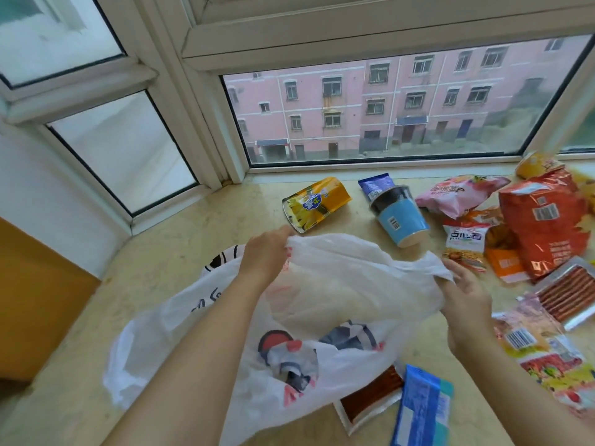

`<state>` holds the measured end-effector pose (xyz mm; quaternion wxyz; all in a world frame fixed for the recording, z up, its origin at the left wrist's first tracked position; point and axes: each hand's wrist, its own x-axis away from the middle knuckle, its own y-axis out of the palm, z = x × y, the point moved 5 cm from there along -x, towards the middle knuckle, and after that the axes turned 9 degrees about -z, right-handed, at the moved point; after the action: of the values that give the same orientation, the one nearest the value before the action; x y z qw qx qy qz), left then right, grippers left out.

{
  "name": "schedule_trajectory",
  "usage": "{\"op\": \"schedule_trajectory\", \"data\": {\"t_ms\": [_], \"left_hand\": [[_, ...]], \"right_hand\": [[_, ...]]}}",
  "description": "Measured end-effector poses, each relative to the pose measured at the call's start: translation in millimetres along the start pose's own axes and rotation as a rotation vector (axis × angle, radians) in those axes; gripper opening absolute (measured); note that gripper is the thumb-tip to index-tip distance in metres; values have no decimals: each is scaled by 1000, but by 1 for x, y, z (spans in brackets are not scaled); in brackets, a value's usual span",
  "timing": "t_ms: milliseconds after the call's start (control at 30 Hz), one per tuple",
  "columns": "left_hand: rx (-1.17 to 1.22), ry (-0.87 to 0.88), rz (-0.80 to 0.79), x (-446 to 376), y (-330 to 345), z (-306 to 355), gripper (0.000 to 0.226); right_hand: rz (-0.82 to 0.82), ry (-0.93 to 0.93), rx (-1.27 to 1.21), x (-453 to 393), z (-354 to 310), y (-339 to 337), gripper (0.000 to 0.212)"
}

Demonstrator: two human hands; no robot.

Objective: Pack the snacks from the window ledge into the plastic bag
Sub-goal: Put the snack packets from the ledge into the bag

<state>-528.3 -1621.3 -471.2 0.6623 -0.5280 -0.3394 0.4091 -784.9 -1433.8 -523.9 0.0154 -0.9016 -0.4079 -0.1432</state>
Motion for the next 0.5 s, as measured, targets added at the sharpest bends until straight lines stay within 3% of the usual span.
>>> {"op": "schedule_trajectory", "data": {"t_ms": [100, 167, 233, 300, 433, 500], "left_hand": [[42, -42, 45, -3, -5, -9, 22], [124, -26, 12, -6, -6, -16, 21], [266, -1, -122, -8, -7, -26, 42], [353, 5, -264, -8, -12, -36, 47], [419, -112, -216, -16, -26, -71, 11], [395, -184, -133, -20, -24, -83, 10]], "right_hand": [[-64, 91, -74, 10, 12, 18, 61], [-129, 71, -125, 19, 21, 32, 51], [-135, 36, -119, 20, 29, 39, 43], [-125, 56, -117, 17, 29, 43, 39], [-165, 134, -51, 4, 26, 40, 39], [-178, 138, -2, 0, 28, 39, 26]]}}
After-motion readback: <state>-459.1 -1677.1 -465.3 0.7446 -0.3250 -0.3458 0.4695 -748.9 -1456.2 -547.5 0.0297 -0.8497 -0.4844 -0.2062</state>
